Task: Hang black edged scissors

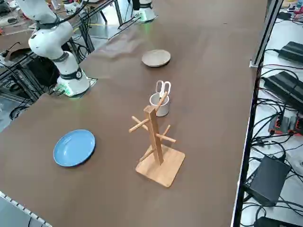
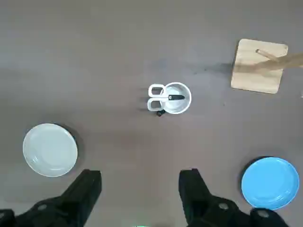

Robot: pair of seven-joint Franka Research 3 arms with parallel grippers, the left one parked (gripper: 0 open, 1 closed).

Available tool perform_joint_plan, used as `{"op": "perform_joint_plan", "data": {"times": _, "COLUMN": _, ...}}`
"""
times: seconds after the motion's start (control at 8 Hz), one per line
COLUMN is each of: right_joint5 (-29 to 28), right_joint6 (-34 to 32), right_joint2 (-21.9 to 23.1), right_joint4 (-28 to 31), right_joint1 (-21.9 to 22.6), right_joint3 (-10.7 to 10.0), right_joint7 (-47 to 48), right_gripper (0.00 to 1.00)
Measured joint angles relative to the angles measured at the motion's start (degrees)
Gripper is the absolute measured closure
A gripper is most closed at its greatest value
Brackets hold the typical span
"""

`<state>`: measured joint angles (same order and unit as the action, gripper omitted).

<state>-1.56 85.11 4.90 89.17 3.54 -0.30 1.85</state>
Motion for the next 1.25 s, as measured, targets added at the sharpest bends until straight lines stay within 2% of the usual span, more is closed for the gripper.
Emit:
{"op": "perform_joint_plan", "data": {"times": 0.38, "right_joint5": -0.5, "right_joint6": 0.0, "right_joint2": 0.0, "right_joint4": -0.2, "right_joint1": 0.0, "right_joint3": 0.1, "right_joint7": 0.0, "right_gripper": 0.0}}
{"op": "perform_joint_plan", "data": {"times": 0.75, "right_joint5": 0.8, "right_joint6": -0.6, "right_joint2": -0.8, "right_joint4": 0.1, "right_joint1": 1.3, "right_joint3": 1.0, "right_joint7": 2.3, "right_gripper": 0.0}}
{"op": "perform_joint_plan", "data": {"times": 1.0, "right_joint5": 7.2, "right_joint6": -0.6, "right_joint2": -2.7, "right_joint4": 3.1, "right_joint1": 5.9, "right_joint3": 1.9, "right_joint7": 7.7, "right_gripper": 0.0}}
{"op": "perform_joint_plan", "data": {"times": 1.25, "right_joint5": 12.3, "right_joint6": 2.9, "right_joint2": -4.0, "right_joint4": 9.6, "right_joint1": 10.2, "right_joint3": 2.2, "right_joint7": 12.7, "right_gripper": 0.0}}
